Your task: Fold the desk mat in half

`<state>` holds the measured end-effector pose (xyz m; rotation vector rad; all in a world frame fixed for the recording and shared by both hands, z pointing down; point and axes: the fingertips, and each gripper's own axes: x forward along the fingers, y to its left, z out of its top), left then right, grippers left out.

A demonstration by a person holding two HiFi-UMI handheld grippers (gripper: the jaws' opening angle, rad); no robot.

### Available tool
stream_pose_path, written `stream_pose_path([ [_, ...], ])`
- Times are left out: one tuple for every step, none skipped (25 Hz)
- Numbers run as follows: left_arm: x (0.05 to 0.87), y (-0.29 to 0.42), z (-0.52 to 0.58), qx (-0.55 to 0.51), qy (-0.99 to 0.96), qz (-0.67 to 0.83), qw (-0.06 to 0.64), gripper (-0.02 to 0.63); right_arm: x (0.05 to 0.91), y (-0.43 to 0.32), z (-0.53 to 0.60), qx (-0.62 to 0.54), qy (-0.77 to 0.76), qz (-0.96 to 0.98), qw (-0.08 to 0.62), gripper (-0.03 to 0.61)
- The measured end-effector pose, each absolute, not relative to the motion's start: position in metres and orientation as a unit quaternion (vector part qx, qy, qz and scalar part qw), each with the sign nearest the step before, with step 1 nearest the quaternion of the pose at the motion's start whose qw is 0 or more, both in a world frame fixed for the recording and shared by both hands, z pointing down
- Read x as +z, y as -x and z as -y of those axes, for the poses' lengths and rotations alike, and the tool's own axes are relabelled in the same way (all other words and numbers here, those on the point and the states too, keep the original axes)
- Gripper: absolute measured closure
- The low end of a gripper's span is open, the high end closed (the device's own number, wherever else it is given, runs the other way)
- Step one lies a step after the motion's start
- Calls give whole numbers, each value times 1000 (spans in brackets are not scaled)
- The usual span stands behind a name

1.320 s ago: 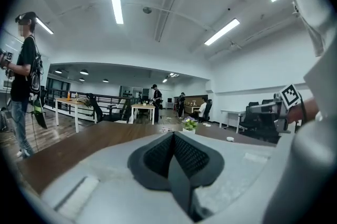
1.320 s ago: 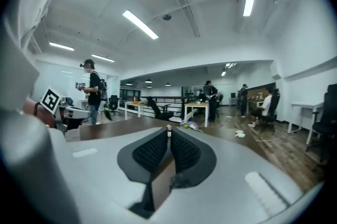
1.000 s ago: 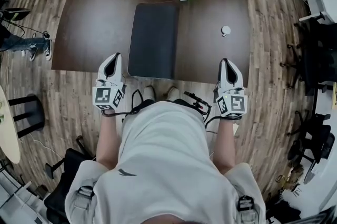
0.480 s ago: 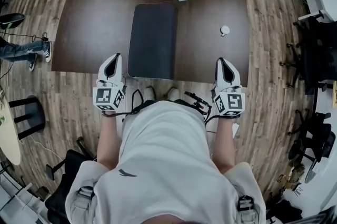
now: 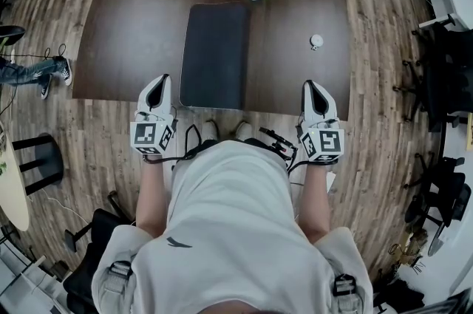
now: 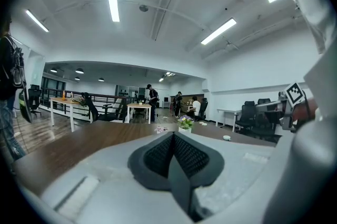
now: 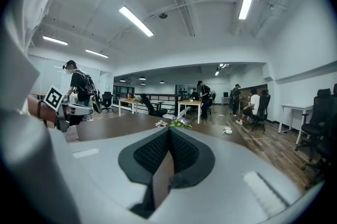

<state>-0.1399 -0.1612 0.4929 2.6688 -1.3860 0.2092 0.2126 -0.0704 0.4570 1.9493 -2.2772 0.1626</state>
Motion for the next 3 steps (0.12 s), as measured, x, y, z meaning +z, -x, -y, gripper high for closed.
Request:
stream_pose_path([
  [493, 140, 161, 69, -884, 459, 64, 606, 457, -212, 70, 54, -647, 757, 69, 577],
  [494, 141, 160, 69, -884, 459, 64, 606, 457, -212, 69, 55, -647, 757, 69, 578],
  [494, 141, 159, 69, -884, 459, 65, 607, 457, -212, 69, 55, -647, 757, 69, 578],
])
